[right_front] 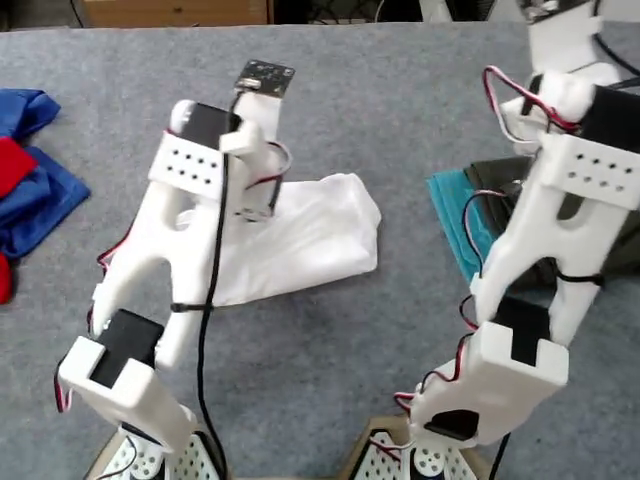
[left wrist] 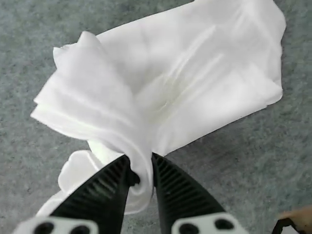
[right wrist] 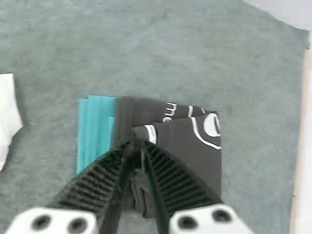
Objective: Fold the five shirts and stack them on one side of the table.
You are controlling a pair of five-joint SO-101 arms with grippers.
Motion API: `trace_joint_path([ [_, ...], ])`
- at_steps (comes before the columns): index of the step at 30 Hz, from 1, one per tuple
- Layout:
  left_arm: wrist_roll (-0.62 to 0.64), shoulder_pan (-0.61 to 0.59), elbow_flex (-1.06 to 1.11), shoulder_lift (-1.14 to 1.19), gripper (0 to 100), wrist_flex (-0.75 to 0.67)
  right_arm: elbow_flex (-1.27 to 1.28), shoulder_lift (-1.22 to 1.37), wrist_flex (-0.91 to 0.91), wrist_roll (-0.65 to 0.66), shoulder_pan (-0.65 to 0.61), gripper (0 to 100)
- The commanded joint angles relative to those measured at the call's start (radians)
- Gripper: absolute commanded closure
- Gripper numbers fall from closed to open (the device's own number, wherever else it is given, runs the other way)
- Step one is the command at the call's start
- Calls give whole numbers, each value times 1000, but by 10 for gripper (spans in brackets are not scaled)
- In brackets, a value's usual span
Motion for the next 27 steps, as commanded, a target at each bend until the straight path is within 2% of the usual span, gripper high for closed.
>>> trace_joint_path([
  [1, 44, 50, -35, -43, 971, -94, -50, -48, -17, 8, 37, 986],
  [10, 86, 151, -38, 28, 971, -209, -54, -48, -25, 8, 107, 986],
  [15, 94, 156, -44, 86, 971, -285, -73, -48, -18, 8, 115, 986],
  [27, 95, 213, -42, 144, 971, -348, -79, -48, -17, 8, 109, 986],
])
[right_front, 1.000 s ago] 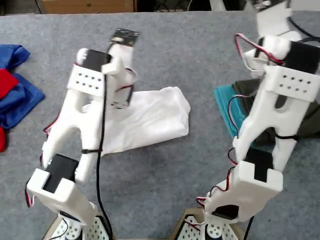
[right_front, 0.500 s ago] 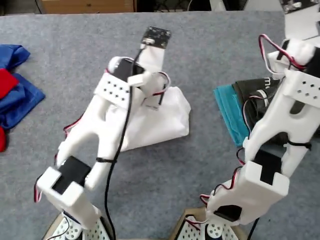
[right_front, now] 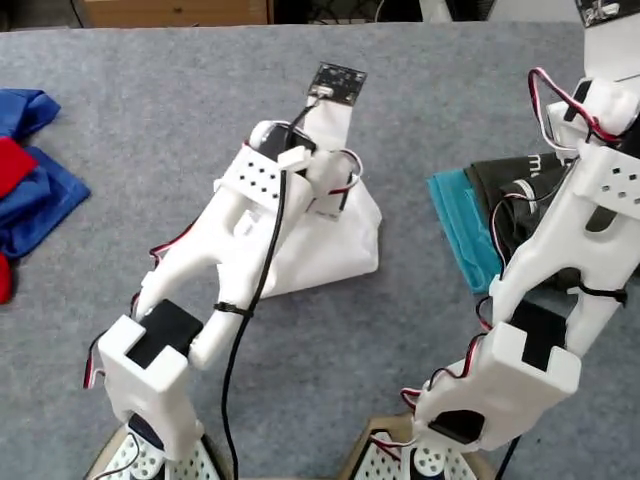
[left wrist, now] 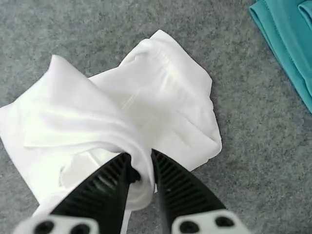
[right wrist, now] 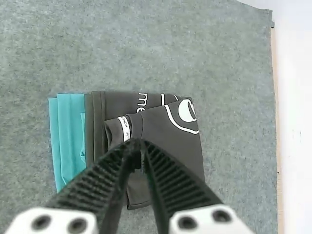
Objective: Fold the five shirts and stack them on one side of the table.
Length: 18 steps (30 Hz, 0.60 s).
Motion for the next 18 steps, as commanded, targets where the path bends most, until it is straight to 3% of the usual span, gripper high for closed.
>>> trace_joint_path([
  [1, 20, 41, -45, 5, 971, -23, -41, -48, -11, 8, 6, 986],
  [18, 57, 101, -68, 86, 971, -121, -42, -48, -3, 8, 5, 986],
])
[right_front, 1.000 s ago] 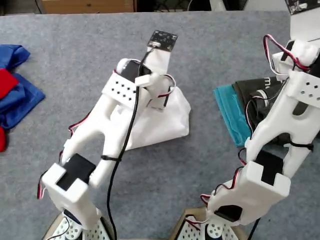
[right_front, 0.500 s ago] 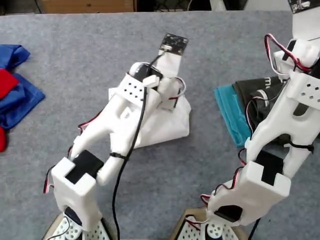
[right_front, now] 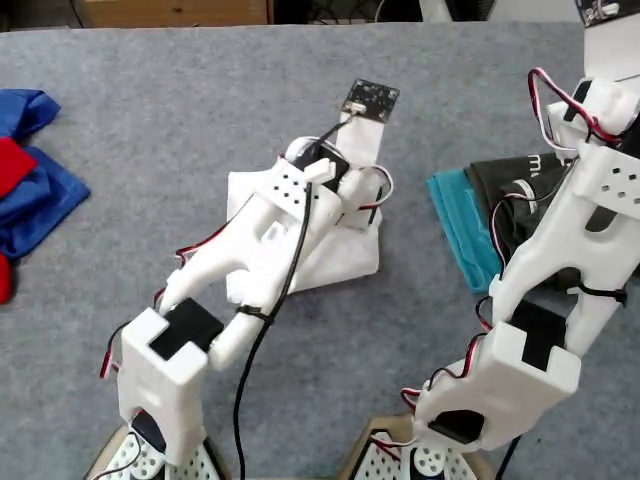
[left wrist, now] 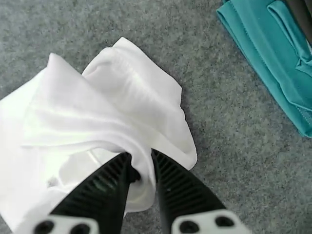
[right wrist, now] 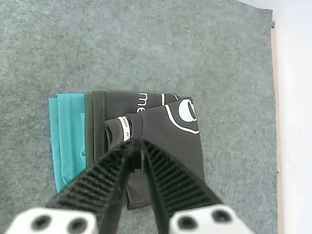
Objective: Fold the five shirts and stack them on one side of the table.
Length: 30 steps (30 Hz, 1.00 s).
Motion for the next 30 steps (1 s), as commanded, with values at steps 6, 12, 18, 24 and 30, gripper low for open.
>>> trace_joint_path([
  [6, 11, 25, -73, 54, 971, -75, -45, -48, -3, 8, 5, 986],
  [12, 9, 24, -73, 69, 971, -144, -47, -48, 3, 8, 5, 986],
  [18, 9, 12, -71, 71, 970, -164, -47, -48, 3, 8, 5, 986],
  [24, 11, 2, -70, 69, 892, -137, -47, -48, 3, 8, 5, 986],
  [30, 141, -41, -110, 60, 736, -72, -47, -48, 3, 8, 5, 986],
])
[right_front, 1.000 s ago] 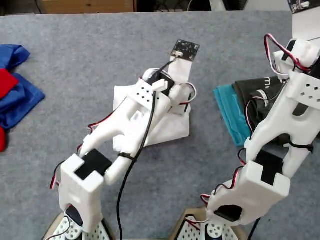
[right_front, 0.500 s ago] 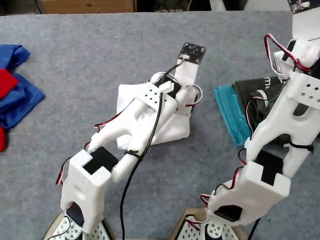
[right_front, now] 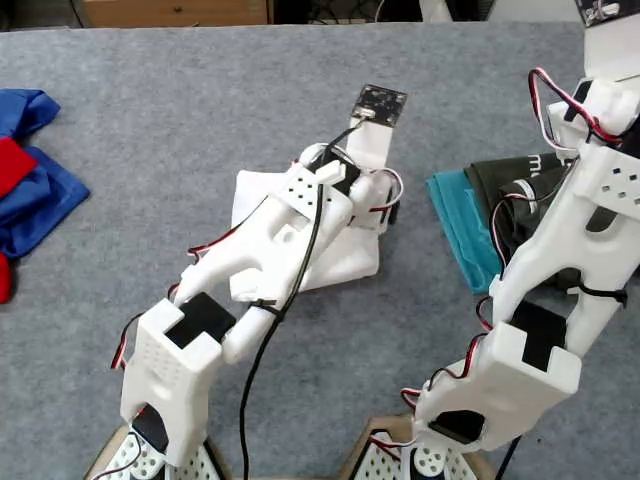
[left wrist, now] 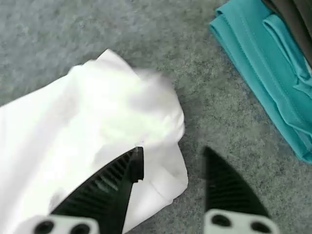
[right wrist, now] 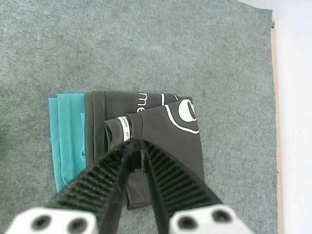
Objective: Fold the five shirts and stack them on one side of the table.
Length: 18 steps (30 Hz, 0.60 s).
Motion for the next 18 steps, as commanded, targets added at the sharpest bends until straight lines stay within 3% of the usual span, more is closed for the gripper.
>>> trace_joint_path([
  [1, 78, -65, -111, -17, 735, 54, -47, -48, 3, 8, 5, 985],
  [6, 83, -211, -309, -17, 744, 206, -41, -47, 25, 0, -26, 946],
  [11, 74, -426, -541, -8, 923, 365, 8, -47, 34, 0, -101, 948],
  [13, 2, -495, -588, -8, 977, 397, 27, -48, 37, 0, -137, 949],
  [18, -71, -628, -607, -15, 971, 519, 133, -61, 38, -11, -250, 985],
])
